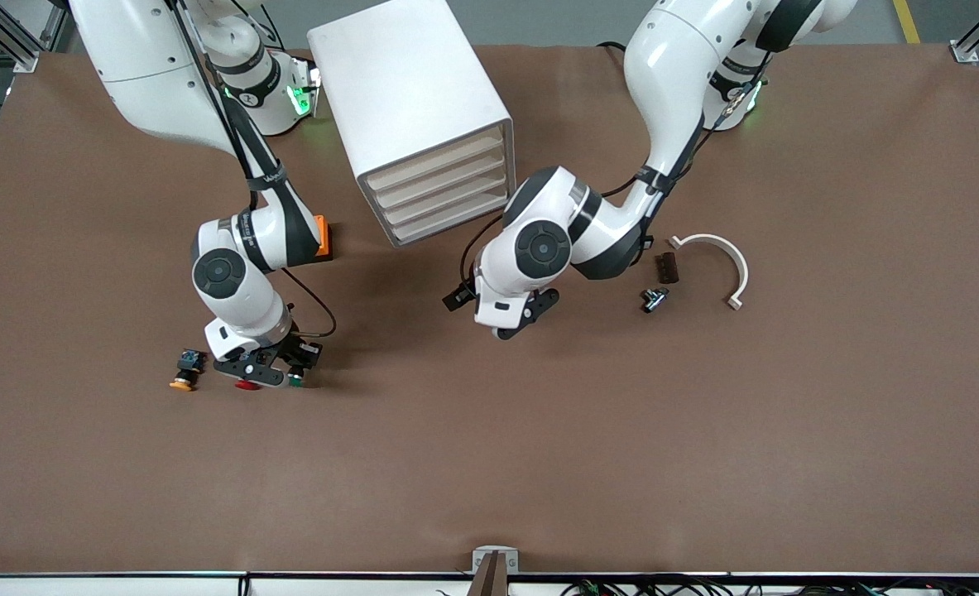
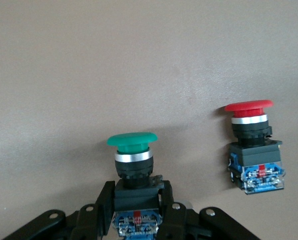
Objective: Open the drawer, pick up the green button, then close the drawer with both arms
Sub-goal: 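Push the drawer shut with the left gripper while the right gripper lowers the button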
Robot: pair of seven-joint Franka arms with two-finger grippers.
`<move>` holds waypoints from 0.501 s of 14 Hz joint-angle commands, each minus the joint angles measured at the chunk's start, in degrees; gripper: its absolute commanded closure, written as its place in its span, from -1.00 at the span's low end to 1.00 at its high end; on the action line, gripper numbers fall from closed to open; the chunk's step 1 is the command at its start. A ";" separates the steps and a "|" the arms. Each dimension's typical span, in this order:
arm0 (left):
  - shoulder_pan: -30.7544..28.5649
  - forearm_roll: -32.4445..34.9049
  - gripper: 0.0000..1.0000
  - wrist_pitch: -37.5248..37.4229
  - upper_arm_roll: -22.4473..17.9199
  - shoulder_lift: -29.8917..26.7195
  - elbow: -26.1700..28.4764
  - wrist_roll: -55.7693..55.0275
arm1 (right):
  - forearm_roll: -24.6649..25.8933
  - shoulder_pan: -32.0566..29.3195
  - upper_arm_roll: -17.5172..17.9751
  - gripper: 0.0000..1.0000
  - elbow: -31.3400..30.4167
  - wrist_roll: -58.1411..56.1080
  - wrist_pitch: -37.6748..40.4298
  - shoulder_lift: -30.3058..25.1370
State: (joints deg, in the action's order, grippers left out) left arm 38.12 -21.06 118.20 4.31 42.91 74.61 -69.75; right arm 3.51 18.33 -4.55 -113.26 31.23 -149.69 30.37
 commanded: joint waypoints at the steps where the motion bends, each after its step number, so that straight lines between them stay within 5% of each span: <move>1: -3.39 3.46 -0.99 -0.61 0.17 -4.92 0.88 2.06 | 1.15 -0.93 0.77 0.97 1.38 -0.21 0.01 1.01; 7: -14.10 12.44 -0.99 -19.65 0.34 -18.81 1.24 17.05 | 0.98 -0.49 0.77 0.95 2.34 0.41 0.01 2.24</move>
State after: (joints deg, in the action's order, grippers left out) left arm 28.05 -9.75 103.39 4.19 29.37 73.55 -59.79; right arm 3.51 18.35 -4.29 -112.60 31.19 -149.72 31.53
